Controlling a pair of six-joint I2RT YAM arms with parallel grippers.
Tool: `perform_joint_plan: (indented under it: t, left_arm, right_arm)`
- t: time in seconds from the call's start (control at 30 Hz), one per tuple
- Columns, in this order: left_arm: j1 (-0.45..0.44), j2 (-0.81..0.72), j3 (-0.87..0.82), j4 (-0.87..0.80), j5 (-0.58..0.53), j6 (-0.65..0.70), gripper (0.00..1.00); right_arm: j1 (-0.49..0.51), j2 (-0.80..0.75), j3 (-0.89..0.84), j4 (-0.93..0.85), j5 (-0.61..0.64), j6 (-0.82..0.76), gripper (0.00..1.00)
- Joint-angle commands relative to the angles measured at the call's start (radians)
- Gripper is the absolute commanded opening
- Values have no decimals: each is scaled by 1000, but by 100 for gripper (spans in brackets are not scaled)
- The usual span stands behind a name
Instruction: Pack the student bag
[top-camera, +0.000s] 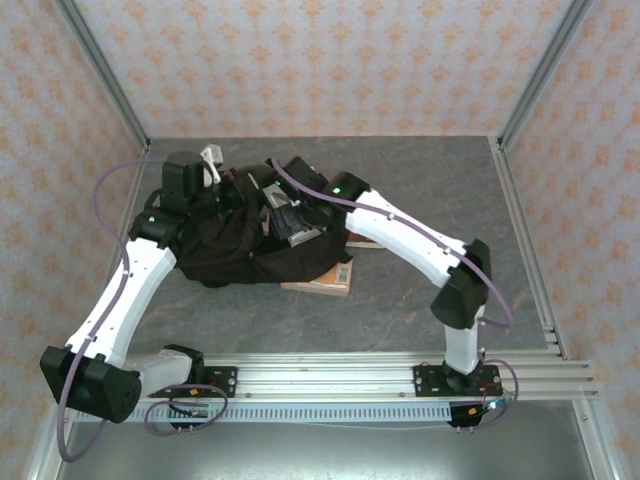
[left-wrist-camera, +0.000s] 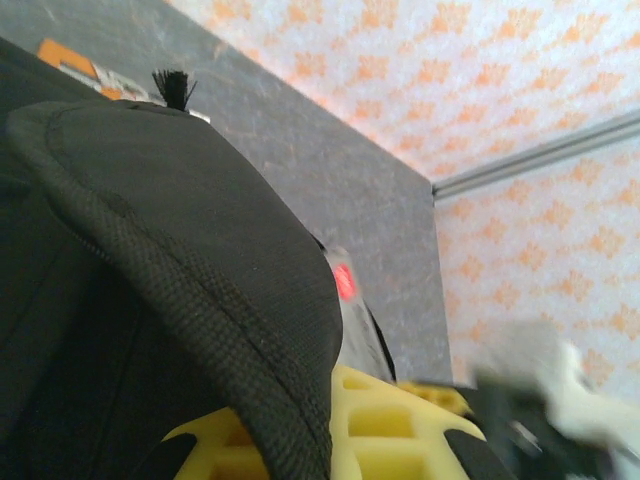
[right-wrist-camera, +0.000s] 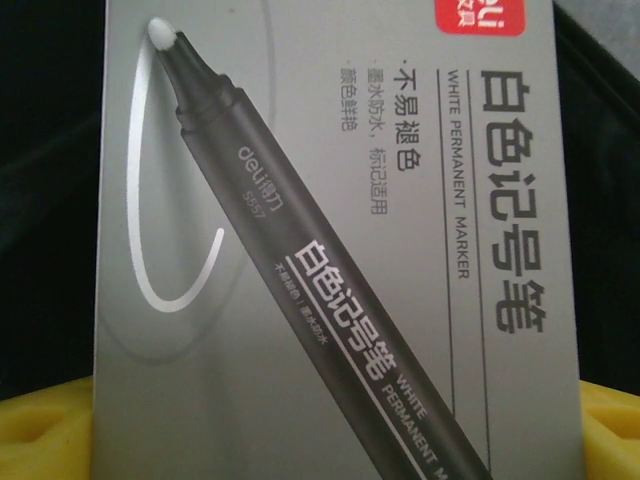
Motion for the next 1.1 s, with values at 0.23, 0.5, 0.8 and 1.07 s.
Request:
perform_joint_plan:
  t: [0.23, 0.5, 0.8, 1.07]
  left_arm:
    - [-22, -144, -107, 117, -130, 18, 0]
    - [-32, -133, -139, 212, -59, -24, 0]
    - [-34, -142, -133, 236, -34, -30, 0]
    - [-35, -138, -130, 202, -73, -13, 0]
  right_arm:
    - [-21, 140, 125, -192, -67, -39, 84]
    - [-37, 290, 296, -197, -120, -25, 85]
    - [-100, 485, 493, -14, -251, 192, 88]
    - [-100, 500, 476, 188, -288, 335, 99]
